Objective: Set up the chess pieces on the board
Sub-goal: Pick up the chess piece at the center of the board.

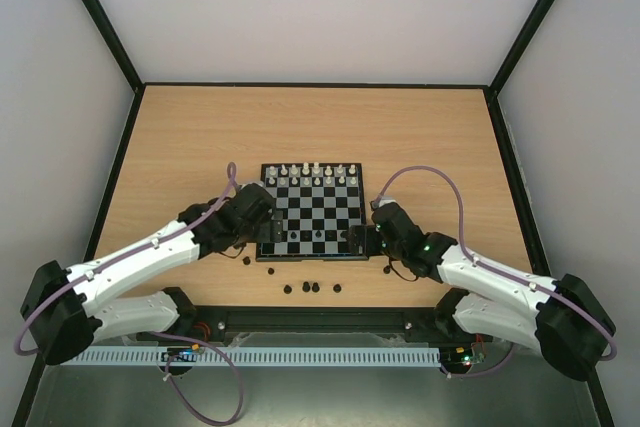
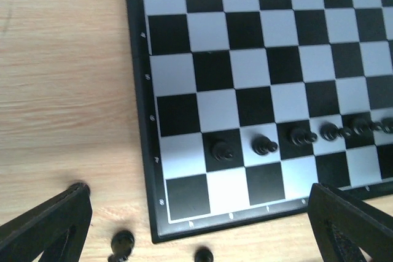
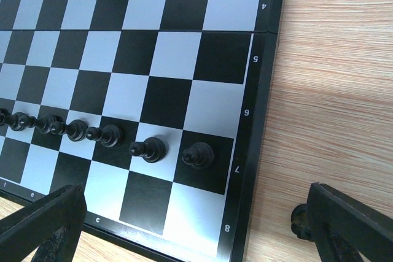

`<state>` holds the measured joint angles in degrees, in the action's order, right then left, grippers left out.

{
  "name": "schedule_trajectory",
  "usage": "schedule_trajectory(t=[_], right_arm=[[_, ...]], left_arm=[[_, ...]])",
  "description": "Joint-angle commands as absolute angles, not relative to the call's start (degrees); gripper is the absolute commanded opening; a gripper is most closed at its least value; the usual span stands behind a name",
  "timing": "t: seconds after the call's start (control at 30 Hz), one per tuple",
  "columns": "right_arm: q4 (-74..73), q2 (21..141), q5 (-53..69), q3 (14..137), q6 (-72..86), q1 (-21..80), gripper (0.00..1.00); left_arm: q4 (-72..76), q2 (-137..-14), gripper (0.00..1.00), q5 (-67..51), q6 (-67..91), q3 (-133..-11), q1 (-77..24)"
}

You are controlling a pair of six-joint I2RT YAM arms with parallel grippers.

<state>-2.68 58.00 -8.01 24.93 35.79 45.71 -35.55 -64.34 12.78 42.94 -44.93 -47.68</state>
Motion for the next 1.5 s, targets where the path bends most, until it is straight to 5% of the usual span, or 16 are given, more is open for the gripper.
schedule_trajectory(t=[0.0, 0.37, 0.7, 0.9, 1.47], right_arm=[[-3.16, 58.69, -8.53, 26.89, 35.15, 45.61, 0.99], [-2.7, 58.49, -8.64, 26.14, 35.14, 45.56, 0.98], [-2.93, 55.94, -8.61, 25.3, 35.23, 45.61, 0.99], [-3.08, 54.29, -8.63, 24.61, 35.33, 45.56, 0.99], [-2.87, 54.58, -8.09, 24.46, 35.29, 45.6, 0.99]], left_arm=[[-39.78, -62.49, 0.99, 8.69, 44.21, -44.98, -49.36], [-39.56, -62.55, 0.95, 8.83, 50.49, -40.56, -55.85], [-36.65, -72.48, 0.55, 12.77, 54.84, -42.18, -61.51], [-35.67, -76.31, 0.4, 12.55, 55.87, -42.01, -63.4], [-35.42, -79.16, 0.28, 12.23, 56.71, -40.12, -64.54]])
